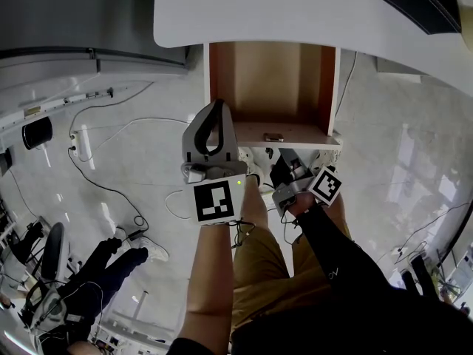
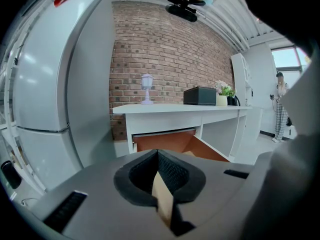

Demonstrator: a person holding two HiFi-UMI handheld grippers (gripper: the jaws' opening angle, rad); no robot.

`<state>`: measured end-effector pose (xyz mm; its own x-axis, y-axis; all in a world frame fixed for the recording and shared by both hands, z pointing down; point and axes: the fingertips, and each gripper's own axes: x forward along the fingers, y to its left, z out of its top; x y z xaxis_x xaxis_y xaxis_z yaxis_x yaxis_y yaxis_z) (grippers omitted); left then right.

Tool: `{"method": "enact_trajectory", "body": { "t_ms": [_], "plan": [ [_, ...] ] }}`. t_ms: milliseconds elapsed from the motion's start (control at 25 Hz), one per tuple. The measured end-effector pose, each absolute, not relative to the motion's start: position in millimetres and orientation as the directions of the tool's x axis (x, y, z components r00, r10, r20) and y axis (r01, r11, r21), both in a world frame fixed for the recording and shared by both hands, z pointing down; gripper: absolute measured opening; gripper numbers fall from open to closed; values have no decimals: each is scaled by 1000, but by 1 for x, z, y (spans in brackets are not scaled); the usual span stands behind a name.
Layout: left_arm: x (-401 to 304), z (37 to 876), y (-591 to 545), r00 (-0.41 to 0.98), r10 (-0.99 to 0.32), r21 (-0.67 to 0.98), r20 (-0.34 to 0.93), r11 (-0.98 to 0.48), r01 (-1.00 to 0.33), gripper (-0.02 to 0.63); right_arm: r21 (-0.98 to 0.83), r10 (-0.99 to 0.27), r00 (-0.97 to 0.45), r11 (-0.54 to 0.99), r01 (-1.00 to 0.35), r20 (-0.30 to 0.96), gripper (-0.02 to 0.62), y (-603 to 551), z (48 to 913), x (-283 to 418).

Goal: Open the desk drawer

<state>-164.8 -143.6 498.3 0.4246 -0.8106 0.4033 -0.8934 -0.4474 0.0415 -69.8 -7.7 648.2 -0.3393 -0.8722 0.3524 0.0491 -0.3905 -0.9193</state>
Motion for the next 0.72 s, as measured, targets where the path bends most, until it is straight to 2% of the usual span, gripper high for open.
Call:
{"method": "enact_trajectory", "body": {
  "t_ms": [720],
  "plan": [
    [-165, 483, -131, 440, -808, 60, 392, -455, -889, 9, -919, -864, -356, -393, 33, 356, 25, 14, 638, -68]
  ]
}}
